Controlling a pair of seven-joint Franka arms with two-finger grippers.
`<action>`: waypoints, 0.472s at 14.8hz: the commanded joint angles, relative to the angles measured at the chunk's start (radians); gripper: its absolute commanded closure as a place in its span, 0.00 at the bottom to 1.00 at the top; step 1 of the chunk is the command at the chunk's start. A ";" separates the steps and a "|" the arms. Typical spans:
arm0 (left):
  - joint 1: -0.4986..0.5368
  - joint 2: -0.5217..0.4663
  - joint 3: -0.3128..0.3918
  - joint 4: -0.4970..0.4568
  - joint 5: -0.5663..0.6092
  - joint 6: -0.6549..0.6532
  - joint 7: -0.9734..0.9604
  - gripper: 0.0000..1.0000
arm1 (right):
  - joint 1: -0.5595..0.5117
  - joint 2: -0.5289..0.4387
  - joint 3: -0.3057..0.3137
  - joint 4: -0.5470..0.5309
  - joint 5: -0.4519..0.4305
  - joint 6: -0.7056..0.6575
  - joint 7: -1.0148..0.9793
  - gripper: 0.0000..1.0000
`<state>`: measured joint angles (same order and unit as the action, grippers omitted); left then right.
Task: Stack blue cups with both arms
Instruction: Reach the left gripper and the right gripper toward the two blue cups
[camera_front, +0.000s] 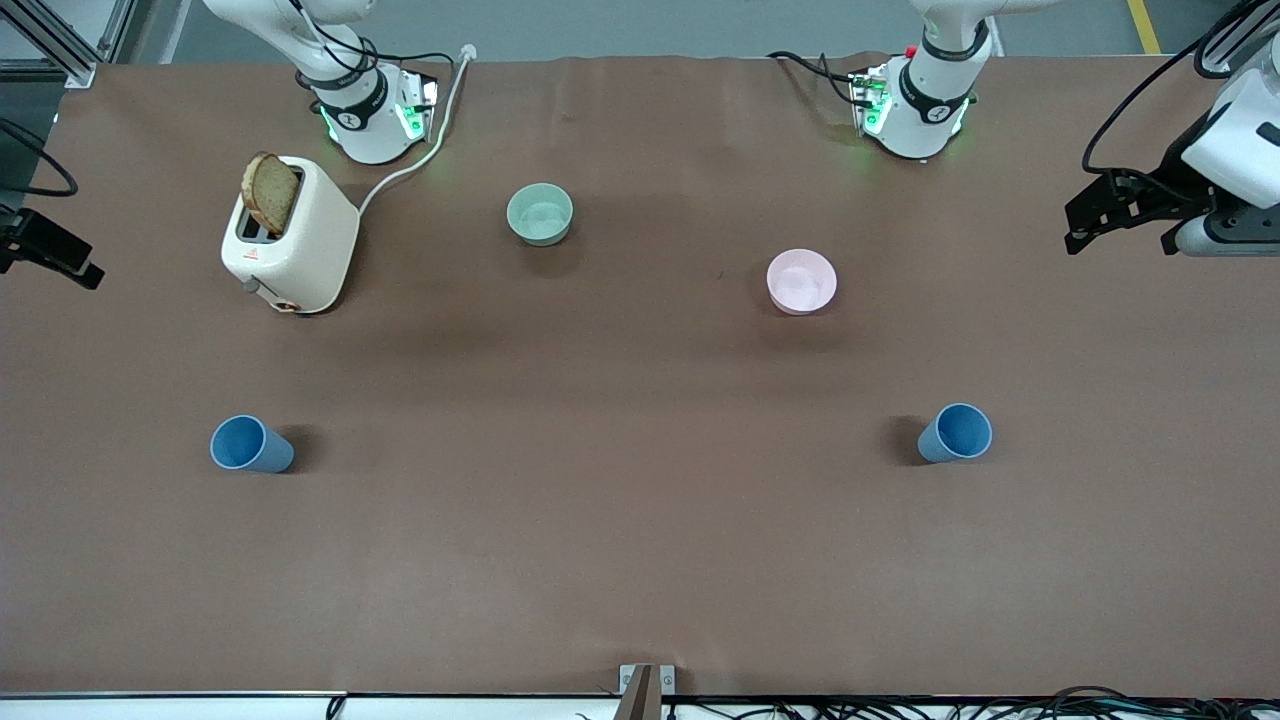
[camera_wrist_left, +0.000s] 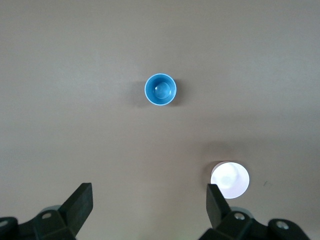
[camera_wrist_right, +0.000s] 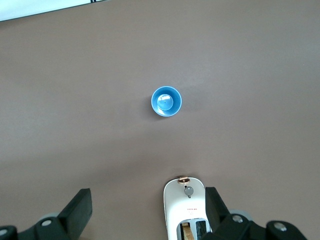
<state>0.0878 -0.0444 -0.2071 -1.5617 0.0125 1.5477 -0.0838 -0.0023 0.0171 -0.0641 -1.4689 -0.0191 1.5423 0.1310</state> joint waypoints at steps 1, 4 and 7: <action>0.007 0.018 -0.002 0.023 -0.003 -0.003 -0.002 0.00 | -0.001 -0.002 0.000 -0.001 -0.007 0.001 0.006 0.00; 0.009 0.079 0.009 0.031 0.003 0.009 -0.007 0.00 | -0.005 -0.005 0.004 -0.011 -0.007 -0.011 -0.016 0.00; 0.013 0.227 0.014 0.049 0.052 0.142 -0.016 0.00 | -0.059 -0.005 0.052 -0.011 -0.007 -0.019 -0.034 0.00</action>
<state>0.1003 0.0706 -0.1930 -1.5555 0.0295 1.6207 -0.0838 -0.0217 0.0177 -0.0507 -1.4751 -0.0191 1.5313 0.1103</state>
